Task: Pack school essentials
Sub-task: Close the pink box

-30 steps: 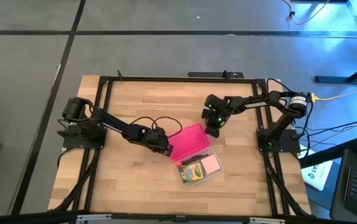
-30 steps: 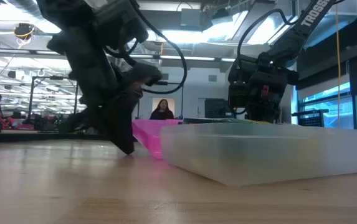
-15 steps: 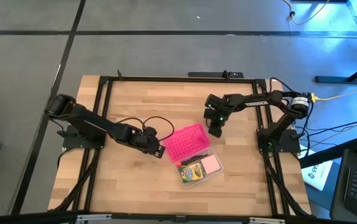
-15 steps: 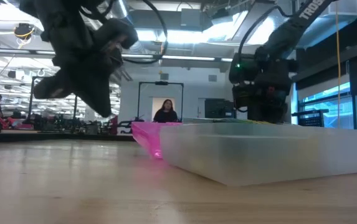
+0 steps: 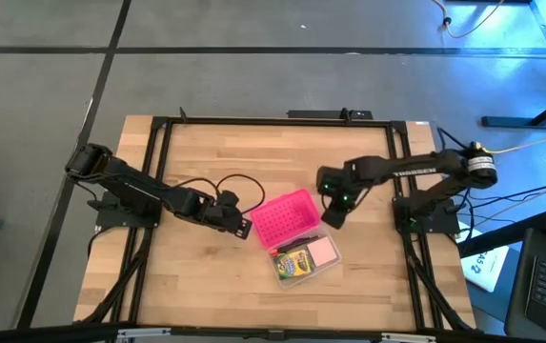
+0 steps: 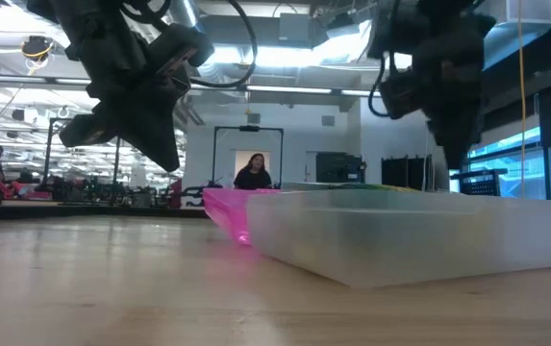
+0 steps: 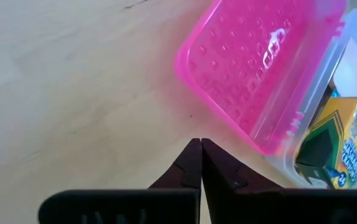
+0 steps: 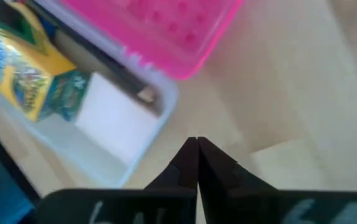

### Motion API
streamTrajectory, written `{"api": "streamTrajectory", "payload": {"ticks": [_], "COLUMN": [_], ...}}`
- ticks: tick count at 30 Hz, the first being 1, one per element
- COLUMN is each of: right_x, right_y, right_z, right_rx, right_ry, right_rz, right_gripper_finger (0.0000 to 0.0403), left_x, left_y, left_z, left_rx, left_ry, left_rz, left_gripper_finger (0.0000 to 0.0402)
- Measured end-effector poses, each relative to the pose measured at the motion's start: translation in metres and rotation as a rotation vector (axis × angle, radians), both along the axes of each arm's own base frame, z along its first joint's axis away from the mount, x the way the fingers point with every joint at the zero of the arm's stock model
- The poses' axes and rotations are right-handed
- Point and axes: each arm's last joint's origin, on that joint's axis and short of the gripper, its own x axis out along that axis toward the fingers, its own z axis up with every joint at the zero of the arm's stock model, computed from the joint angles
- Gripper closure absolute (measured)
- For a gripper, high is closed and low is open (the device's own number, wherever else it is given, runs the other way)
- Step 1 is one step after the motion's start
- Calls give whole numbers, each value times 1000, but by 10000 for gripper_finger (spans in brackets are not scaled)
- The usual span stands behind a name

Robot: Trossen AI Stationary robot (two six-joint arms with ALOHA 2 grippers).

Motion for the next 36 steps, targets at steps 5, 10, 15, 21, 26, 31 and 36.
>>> {"api": "streamTrajectory", "payload": {"ticks": [5, 10, 15, 21, 26, 31, 36], "right_x": [1, 0, 2, 7, 6, 8, 12], "right_y": [21, 32, 38, 38, 38, 40, 46], "right_z": [4, 4, 4, 1, -15, -23, -30], "right_rx": [57, 90, 101, 50, 44, 93, 98], "right_ry": [18, 54, 50, 25, 89, 99, 106], "right_rz": [-82, -153, -170, -207, -219, -204, -164], "right_gripper_finger": [385, 361, 332, 295, 275, 274, 274], "left_x": [0, 1, 1, 1, 1, 1, 1], "left_y": [0, 0, 0, 0, 0, 0, 0], "left_z": [0, 0, 0, 0, 0, 0, 0], "left_rx": [29, 40, 67, 78, 85, 91, 91], "left_ry": [3, 2, 7, 3, 4, 5, 5], "left_rz": [-43, -61, -101, -119, -129, -139, -139], "left_gripper_finger": [401, 401, 401, 401, 401, 401, 401]}}
